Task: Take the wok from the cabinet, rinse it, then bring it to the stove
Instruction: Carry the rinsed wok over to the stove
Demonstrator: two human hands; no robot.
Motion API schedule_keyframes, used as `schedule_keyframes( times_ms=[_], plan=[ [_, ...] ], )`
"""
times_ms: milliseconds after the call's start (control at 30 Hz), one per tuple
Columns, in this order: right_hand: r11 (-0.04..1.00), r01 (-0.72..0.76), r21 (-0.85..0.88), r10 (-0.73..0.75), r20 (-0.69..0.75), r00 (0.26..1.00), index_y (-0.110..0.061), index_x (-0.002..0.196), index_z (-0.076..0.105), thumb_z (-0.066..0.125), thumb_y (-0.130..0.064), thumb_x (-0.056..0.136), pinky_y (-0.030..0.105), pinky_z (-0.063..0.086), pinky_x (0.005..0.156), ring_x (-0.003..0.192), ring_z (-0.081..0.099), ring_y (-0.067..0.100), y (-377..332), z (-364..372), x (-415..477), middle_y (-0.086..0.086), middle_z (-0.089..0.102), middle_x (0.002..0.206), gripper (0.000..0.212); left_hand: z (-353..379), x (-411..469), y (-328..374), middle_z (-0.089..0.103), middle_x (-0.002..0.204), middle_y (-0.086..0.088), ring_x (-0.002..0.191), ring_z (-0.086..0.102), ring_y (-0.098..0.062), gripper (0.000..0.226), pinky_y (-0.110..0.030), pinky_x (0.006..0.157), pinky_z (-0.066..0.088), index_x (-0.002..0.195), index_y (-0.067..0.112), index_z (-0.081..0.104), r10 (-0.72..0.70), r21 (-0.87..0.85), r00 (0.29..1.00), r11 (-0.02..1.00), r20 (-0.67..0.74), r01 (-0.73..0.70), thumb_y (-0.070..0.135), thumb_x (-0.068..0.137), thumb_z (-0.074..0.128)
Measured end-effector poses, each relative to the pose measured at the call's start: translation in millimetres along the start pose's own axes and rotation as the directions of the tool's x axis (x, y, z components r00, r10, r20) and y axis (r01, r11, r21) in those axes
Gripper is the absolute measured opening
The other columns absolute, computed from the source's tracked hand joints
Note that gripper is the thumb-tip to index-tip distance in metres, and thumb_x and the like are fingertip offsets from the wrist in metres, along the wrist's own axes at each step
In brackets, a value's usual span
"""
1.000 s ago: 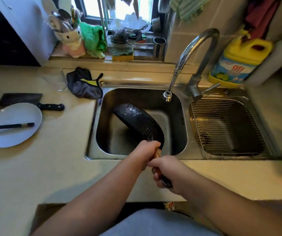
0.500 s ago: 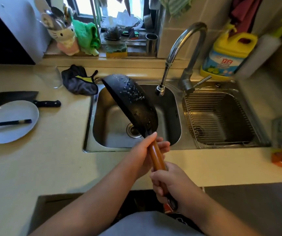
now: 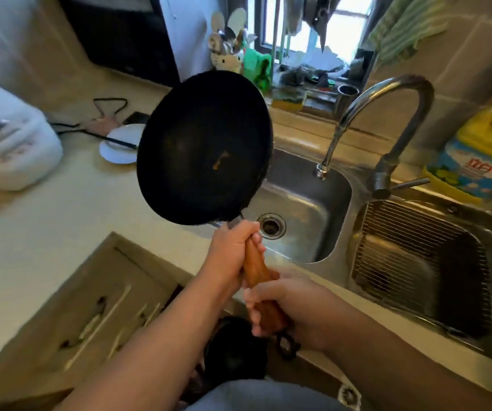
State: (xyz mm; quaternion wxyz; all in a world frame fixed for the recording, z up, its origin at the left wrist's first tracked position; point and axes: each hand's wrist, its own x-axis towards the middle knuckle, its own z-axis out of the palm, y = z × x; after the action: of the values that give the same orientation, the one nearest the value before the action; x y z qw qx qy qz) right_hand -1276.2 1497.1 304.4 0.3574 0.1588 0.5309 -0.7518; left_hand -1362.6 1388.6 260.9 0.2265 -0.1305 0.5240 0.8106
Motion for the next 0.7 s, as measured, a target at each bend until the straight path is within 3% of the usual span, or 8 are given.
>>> schedule_keyframes(
  times_ms=[100, 200, 267, 433, 533, 600, 700],
  plan=[
    [0.936, 0.050, -0.350, -0.084, -0.082, 0.993, -0.020, 0.103, 0.058, 0.066, -0.021, 0.088, 0.024, 0.050, 0.044, 0.042, 0.056, 0.012, 15, 18, 7, -0.002, 0.060, 0.051, 0.017, -22, -26, -6, 0.058, 0.050, 0.000, 0.045, 0.059, -0.012, 0.031, -0.024, 0.045, 0.051, 0.055, 0.019, 0.064, 0.088, 0.057, 0.984, 0.995, -0.155, -0.080, 0.011, 0.085, 0.060],
    [0.844, 0.138, -0.518, -0.114, 0.079, 0.990, -0.021, 0.099, 0.055, 0.067, -0.029, 0.089, 0.024, 0.050, 0.043, 0.038, 0.055, 0.012, 33, 34, 10, -0.001, 0.059, 0.049, 0.017, -50, -57, -11, 0.059, 0.050, -0.003, 0.043, 0.060, -0.014, 0.028, -0.026, 0.045, 0.052, 0.056, 0.015, 0.063, 0.142, 0.088, 0.933, 0.989, -0.331, -0.119, 0.010, 0.084, 0.061],
    [0.831, 0.166, -0.532, -0.062, 0.208, 0.976, -0.014, 0.094, 0.055, 0.067, -0.024, 0.088, 0.028, 0.048, 0.043, 0.038, 0.053, 0.015, 43, 45, 10, -0.001, 0.057, 0.049, 0.017, -68, -84, -16, 0.061, 0.051, -0.004, 0.045, 0.061, -0.016, 0.031, -0.028, 0.049, 0.052, 0.051, 0.019, 0.065, 0.185, 0.153, 0.904, 0.979, -0.386, -0.135, 0.016, 0.081, 0.062],
    [0.893, 0.091, -0.440, 0.150, 0.483, 0.863, -0.007, 0.087, 0.056, 0.065, -0.014, 0.088, 0.026, 0.043, 0.042, 0.042, 0.046, 0.017, 64, 79, 2, 0.007, 0.052, 0.056, 0.012, -106, -161, -27, 0.068, 0.061, -0.002, 0.062, 0.069, -0.020, 0.020, -0.039, 0.065, 0.059, 0.070, 0.017, 0.069, 0.294, 0.287, 0.815, 0.944, -0.500, -0.164, 0.035, 0.077, 0.066],
    [0.879, -0.006, -0.476, 0.307, 0.555, 0.773, -0.011, 0.098, 0.054, 0.069, -0.018, 0.087, 0.026, 0.044, 0.044, 0.049, 0.046, 0.017, 78, 105, -4, 0.005, 0.053, 0.062, 0.019, -125, -207, -35, 0.070, 0.067, 0.003, 0.069, 0.071, -0.015, 0.033, -0.033, 0.070, 0.061, 0.092, 0.007, 0.068, 0.291, 0.258, 0.775, 0.951, -0.561, -0.171, 0.038, 0.081, 0.067],
    [0.867, -0.028, -0.498, 0.358, 0.581, 0.731, -0.010, 0.099, 0.053, 0.069, -0.015, 0.088, 0.025, 0.045, 0.042, 0.047, 0.046, 0.016, 93, 125, -8, 0.005, 0.052, 0.060, 0.021, -139, -236, -42, 0.068, 0.066, 0.006, 0.067, 0.069, -0.011, 0.031, -0.027, 0.068, 0.060, 0.096, 0.004, 0.066, 0.305, 0.249, 0.736, 0.950, -0.605, -0.189, 0.034, 0.088, 0.065],
    [0.826, -0.049, -0.561, 0.432, 0.575, 0.695, -0.007, 0.098, 0.052, 0.069, -0.013, 0.084, 0.024, 0.044, 0.038, 0.042, 0.046, 0.013, 122, 159, -20, 0.004, 0.050, 0.056, 0.023, -160, -281, -58, 0.066, 0.067, 0.006, 0.070, 0.068, -0.011, 0.025, -0.029, 0.072, 0.058, 0.094, 0.008, 0.067, 0.297, 0.225, 0.678, 0.955, -0.672, -0.195, 0.033, 0.090, 0.063]
  ],
)
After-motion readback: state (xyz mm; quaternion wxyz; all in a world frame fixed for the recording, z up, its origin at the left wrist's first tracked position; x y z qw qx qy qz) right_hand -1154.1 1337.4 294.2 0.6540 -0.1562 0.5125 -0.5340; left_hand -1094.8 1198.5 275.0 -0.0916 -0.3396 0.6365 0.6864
